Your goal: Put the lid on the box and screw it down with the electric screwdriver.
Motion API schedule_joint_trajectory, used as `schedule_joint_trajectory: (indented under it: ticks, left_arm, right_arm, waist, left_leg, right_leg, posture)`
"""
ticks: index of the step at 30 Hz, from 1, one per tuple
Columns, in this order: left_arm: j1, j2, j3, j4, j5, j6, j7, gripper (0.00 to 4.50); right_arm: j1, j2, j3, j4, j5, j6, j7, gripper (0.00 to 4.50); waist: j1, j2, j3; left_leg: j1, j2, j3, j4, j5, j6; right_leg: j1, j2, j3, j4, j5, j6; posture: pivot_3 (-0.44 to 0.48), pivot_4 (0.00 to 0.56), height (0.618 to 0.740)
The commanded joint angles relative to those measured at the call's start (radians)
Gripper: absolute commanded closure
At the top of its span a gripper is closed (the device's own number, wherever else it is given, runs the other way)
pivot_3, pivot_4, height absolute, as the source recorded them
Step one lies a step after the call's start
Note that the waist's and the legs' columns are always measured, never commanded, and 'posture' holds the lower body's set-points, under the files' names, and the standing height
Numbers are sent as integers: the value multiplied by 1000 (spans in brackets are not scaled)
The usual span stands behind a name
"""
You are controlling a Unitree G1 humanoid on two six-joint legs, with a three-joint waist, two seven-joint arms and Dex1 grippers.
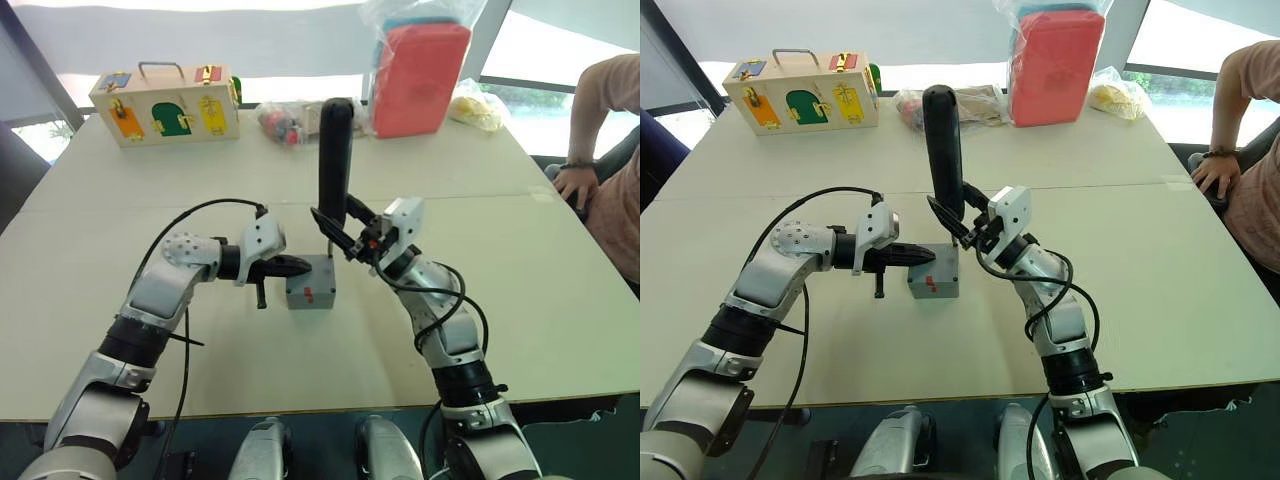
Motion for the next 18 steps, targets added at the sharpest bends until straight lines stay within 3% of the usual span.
schedule_joint_trajectory:
  ticks: [1,18]
  left_arm:
    - [9,3,-13,-12,21,12,0,4500]
    - [3,-12,-16,-4,35,21,7,4500]
  right_arm:
    - [-26,-8,-12,-21,7,-25,7,2642]
    - [39,-5,45,-65,36,76,42,2642]
  waist:
    - [0,0,0]
    - [-1,0,-1]
  left_leg:
    - [0,0,0,0,0,0]
    - [3,0,0,0,0,0]
  right_leg:
    - [0,0,0,0,0,0]
    - [3,0,0,0,0,0]
  posture:
    - [0,150,730]
    - [0,150,730]
